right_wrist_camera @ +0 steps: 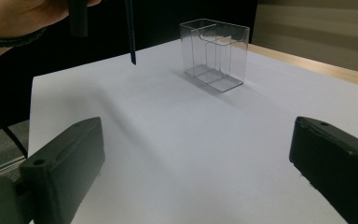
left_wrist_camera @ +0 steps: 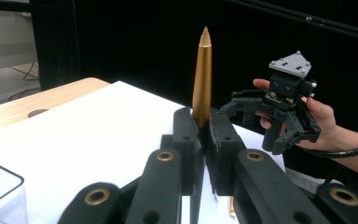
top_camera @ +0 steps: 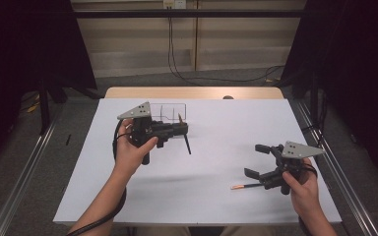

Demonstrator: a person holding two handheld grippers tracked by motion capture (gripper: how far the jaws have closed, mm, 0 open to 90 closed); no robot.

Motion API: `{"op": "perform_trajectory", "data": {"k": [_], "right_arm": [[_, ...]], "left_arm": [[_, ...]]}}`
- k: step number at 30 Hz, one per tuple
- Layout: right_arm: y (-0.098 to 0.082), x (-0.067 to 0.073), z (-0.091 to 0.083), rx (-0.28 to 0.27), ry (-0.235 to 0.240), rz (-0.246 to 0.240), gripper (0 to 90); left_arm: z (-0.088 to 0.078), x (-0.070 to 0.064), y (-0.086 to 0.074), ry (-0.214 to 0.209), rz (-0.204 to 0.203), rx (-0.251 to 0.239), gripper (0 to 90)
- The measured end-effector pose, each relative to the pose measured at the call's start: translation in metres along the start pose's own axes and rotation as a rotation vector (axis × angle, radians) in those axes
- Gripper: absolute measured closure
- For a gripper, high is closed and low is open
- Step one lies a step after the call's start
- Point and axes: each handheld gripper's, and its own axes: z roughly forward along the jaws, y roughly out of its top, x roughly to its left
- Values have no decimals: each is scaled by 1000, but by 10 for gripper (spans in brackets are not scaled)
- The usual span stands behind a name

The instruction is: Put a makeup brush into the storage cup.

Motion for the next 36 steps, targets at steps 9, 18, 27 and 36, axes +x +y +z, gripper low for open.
{"op": "perform_trajectory", "data": {"k": [9,18,27,36], "right_arm": [[-5,1,-9,-28,-2,5,27],[-6,1,-13,-47,-4,4,27],[-7,2,-11,-44,2,2,27],[-7,1,-13,-50,4,6,27]], "left_arm": [[-1,1,3,6,5,3,835],[-4,4,4,24,0,3,835],[-6,12,10,56,-5,9,835],[-8,22,20,92,-3,15,835]]}}
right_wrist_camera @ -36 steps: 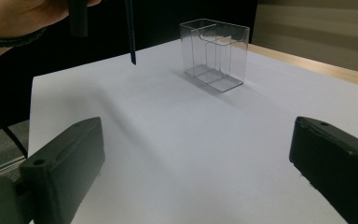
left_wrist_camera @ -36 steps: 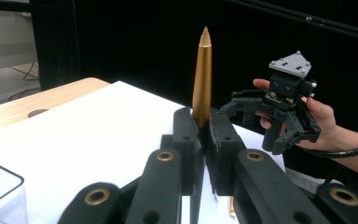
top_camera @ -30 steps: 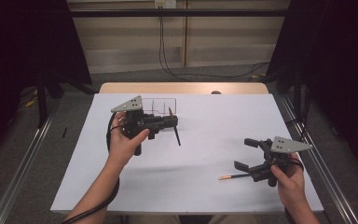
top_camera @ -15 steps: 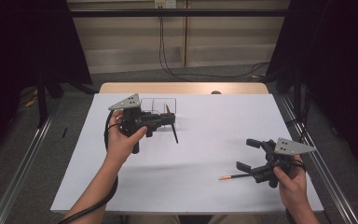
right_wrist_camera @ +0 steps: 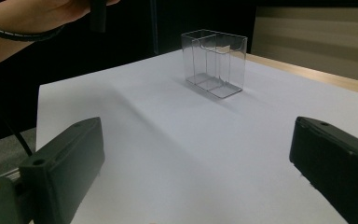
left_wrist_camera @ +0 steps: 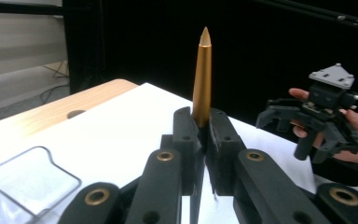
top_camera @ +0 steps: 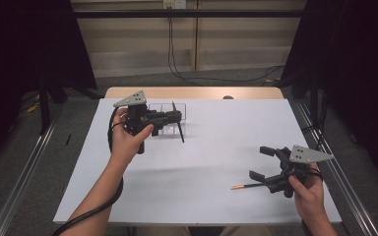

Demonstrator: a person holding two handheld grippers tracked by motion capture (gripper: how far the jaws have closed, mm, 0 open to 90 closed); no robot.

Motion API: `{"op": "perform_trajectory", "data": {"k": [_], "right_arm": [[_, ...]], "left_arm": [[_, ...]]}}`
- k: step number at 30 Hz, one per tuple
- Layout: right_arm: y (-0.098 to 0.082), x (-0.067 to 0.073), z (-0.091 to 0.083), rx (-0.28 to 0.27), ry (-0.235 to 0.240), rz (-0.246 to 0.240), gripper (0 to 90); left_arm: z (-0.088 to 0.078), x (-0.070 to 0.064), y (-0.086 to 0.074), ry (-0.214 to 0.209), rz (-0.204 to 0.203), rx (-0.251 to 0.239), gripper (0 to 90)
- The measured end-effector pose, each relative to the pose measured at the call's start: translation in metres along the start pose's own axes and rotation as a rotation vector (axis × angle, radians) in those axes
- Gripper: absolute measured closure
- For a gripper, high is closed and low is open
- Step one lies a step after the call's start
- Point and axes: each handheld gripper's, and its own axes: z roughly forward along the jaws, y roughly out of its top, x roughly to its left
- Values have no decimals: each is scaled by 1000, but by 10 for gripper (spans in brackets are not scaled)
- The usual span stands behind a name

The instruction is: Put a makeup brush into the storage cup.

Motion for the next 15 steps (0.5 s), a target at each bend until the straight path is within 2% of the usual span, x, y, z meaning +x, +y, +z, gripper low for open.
{"op": "perform_trajectory", "data": {"k": [15], "right_arm": [[1,-1,-4,-2,-7,-8,27]], "left_arm": [[-1,19,14,68,-12,-5,835]]}}
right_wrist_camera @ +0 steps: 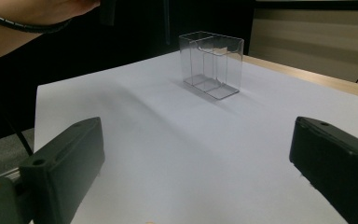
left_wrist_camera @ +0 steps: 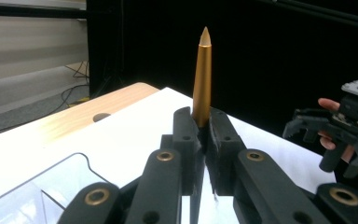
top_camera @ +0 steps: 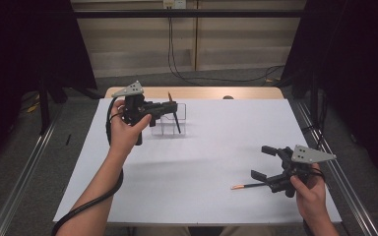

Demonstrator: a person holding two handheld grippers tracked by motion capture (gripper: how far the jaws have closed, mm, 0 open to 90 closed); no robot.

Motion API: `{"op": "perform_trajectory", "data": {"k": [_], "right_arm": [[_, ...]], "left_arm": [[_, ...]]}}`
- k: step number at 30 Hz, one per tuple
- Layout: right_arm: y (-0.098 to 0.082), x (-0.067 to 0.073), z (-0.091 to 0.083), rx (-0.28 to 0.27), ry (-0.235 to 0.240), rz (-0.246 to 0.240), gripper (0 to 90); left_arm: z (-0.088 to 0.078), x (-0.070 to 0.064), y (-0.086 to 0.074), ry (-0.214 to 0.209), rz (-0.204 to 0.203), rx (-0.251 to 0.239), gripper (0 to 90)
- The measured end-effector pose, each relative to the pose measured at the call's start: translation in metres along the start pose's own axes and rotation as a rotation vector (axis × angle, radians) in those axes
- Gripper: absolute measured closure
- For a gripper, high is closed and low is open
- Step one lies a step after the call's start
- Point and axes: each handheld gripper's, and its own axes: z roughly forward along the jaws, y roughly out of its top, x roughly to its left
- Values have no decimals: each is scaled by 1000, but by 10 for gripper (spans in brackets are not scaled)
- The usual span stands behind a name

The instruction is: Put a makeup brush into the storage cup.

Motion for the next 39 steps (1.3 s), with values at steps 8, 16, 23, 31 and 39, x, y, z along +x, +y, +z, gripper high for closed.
{"op": "perform_trajectory", "data": {"k": [8,16,23,31,39], "right_arm": [[0,0,0,0,2,-3,27],[1,0,0,-1,3,-9,27],[0,0,0,-1,5,-10,27],[0,0,0,-11,10,-12,27],[0,0,0,-10,10,-13,27]], "left_arm": [[3,6,5,27,-6,14,835],[4,11,12,48,-1,17,835],[7,16,17,73,-2,17,835],[13,22,19,104,5,22,835],[17,27,23,130,12,26,835]]}}
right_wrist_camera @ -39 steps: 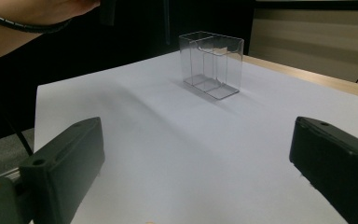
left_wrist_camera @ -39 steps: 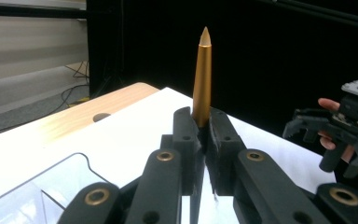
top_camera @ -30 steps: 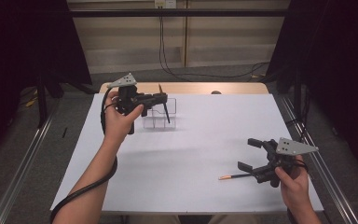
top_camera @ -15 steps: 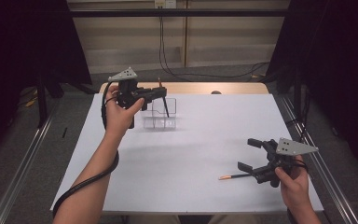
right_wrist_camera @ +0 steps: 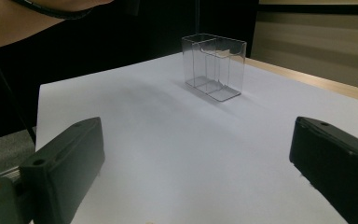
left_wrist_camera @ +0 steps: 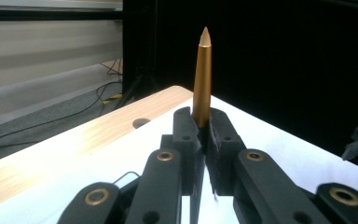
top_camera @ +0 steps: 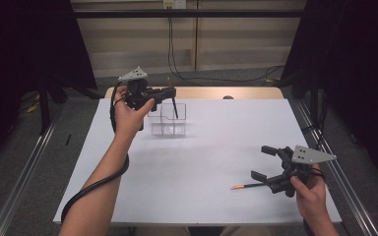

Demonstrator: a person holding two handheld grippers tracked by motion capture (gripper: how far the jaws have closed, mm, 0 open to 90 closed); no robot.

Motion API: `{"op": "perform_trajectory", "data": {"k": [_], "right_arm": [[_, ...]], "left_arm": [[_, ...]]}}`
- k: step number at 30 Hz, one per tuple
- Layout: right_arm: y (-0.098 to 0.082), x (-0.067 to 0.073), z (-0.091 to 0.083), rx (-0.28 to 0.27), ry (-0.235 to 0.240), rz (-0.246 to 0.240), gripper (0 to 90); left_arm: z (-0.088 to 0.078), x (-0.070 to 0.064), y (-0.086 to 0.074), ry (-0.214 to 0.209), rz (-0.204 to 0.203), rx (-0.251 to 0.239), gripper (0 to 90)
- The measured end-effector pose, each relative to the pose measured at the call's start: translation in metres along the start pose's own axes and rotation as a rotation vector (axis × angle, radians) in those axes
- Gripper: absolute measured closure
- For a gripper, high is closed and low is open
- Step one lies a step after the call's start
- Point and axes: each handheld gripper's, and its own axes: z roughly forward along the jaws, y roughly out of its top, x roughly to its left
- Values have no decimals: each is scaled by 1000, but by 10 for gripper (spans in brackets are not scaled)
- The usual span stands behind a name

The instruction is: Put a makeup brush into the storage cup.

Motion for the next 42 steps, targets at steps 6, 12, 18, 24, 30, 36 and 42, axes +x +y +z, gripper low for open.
{"op": "perform_trajectory", "data": {"k": [6,12,18,24,30,36,42], "right_arm": [[0,0,0,0,3,-4,27],[0,0,0,-3,3,-3,27],[0,0,0,2,7,-7,27],[-1,-1,0,3,6,-7,27],[0,0,0,6,7,-14,27],[0,0,1,8,9,-20,27],[0,0,1,10,11,-22,27]], "left_arm": [[4,5,2,25,2,3,835],[9,9,2,52,5,7,835],[15,13,-2,81,6,21,835],[20,16,-6,105,5,31,835],[24,16,-8,113,10,27,835],[27,16,-11,127,15,27,835],[30,18,-16,134,13,31,835]]}}
